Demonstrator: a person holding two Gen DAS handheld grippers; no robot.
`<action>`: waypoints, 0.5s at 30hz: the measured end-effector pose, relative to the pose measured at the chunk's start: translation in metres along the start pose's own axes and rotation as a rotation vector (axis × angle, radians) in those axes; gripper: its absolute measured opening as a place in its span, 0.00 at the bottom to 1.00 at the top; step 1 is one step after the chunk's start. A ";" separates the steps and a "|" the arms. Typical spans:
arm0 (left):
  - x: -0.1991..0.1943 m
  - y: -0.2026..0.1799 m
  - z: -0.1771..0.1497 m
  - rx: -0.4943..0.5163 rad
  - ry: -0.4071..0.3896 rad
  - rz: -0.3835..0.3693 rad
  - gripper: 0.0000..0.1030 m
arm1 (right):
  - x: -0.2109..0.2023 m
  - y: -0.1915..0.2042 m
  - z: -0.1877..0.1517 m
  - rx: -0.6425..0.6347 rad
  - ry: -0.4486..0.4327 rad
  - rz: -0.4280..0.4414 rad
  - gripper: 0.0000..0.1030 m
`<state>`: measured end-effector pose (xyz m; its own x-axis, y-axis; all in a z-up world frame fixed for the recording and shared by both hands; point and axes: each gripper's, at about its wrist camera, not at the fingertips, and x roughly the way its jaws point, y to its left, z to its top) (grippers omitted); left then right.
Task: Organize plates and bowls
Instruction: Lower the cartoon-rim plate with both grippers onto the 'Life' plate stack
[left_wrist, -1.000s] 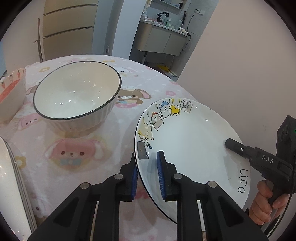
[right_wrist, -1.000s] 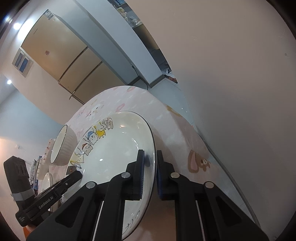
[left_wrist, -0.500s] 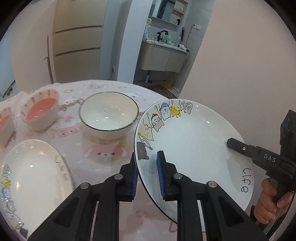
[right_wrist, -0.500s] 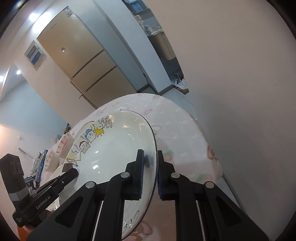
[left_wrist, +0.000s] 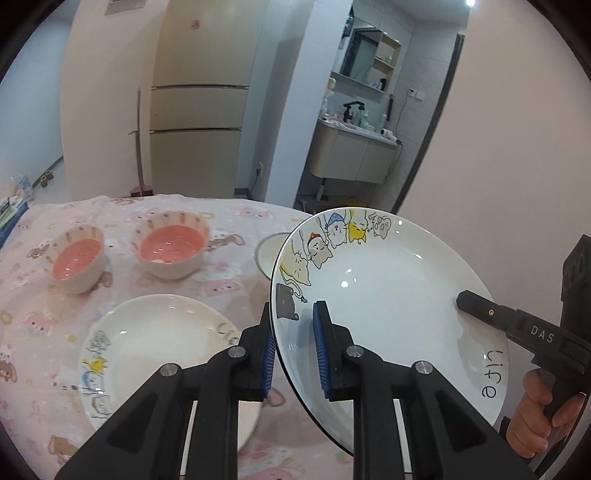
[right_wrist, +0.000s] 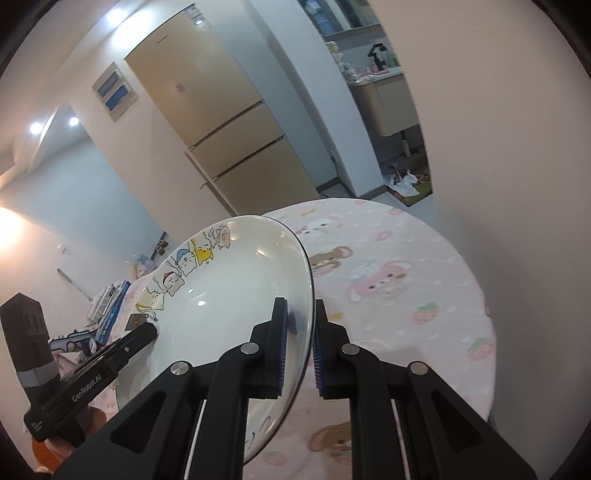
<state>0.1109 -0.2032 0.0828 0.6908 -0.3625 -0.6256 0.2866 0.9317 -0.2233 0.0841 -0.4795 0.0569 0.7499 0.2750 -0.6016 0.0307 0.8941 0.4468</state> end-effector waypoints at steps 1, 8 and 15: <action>-0.007 0.007 0.001 -0.007 -0.010 0.012 0.20 | 0.001 0.007 -0.001 -0.011 0.004 0.007 0.12; -0.042 0.047 0.001 -0.023 -0.056 0.070 0.20 | 0.014 0.055 -0.009 -0.072 0.028 0.048 0.12; -0.074 0.095 -0.003 -0.064 -0.090 0.125 0.20 | 0.028 0.105 -0.020 -0.132 0.036 0.091 0.12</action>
<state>0.0853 -0.0879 0.1057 0.7763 -0.2412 -0.5824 0.1532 0.9684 -0.1969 0.0951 -0.3714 0.0739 0.7214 0.3674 -0.5870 -0.1253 0.9030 0.4111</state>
